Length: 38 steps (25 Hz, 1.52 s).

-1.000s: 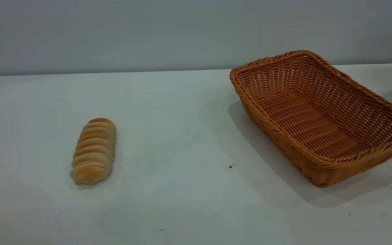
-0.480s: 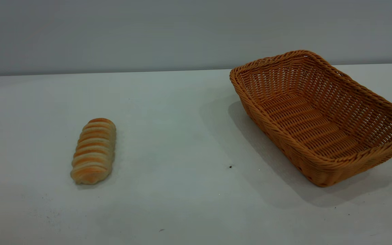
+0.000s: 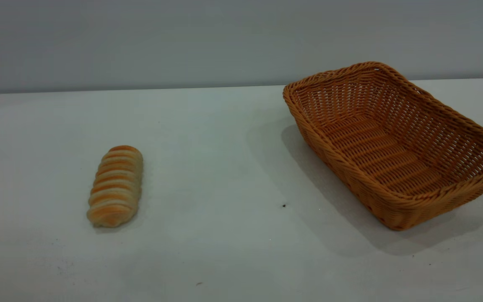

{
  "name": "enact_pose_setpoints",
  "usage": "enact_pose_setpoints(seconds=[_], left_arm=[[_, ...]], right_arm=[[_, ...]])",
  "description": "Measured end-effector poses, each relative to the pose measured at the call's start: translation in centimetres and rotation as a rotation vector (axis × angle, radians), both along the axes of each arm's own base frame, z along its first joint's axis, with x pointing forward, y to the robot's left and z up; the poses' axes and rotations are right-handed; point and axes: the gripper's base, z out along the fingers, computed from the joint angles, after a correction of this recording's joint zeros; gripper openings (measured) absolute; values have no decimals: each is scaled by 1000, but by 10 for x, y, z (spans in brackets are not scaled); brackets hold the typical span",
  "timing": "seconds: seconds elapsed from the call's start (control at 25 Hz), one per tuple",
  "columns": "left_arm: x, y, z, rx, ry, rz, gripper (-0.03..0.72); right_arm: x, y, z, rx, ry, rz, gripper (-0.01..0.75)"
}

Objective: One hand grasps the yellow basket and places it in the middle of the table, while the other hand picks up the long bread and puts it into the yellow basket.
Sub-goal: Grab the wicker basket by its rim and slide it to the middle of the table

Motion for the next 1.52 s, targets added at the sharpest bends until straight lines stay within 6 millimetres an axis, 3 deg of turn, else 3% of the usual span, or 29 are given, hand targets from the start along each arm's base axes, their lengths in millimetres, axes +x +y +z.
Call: enact_pose_setpoints(seconds=[0.84, 0.96, 1.08, 1.28, 1.4, 1.52], left_arm=[[0, 0, 0, 0, 1, 0, 367], [7, -1, 9, -3, -40, -7, 359], [29, -6, 27, -64, -144, -46, 354], [93, -16, 36, -169, -132, -134, 355], [138, -18, 32, -143, -38, -220, 355], [182, -19, 28, -90, 70, -326, 355]], right_arm=[[0, 1, 0, 10, 1, 7, 328], [0, 2, 1, 19, -7, 12, 328], [14, 5, 12, 52, -55, 22, 330], [65, 15, 30, 165, -95, 45, 364], [106, 18, 27, 170, -45, 41, 390], [147, 20, 9, 154, 63, 27, 398]])
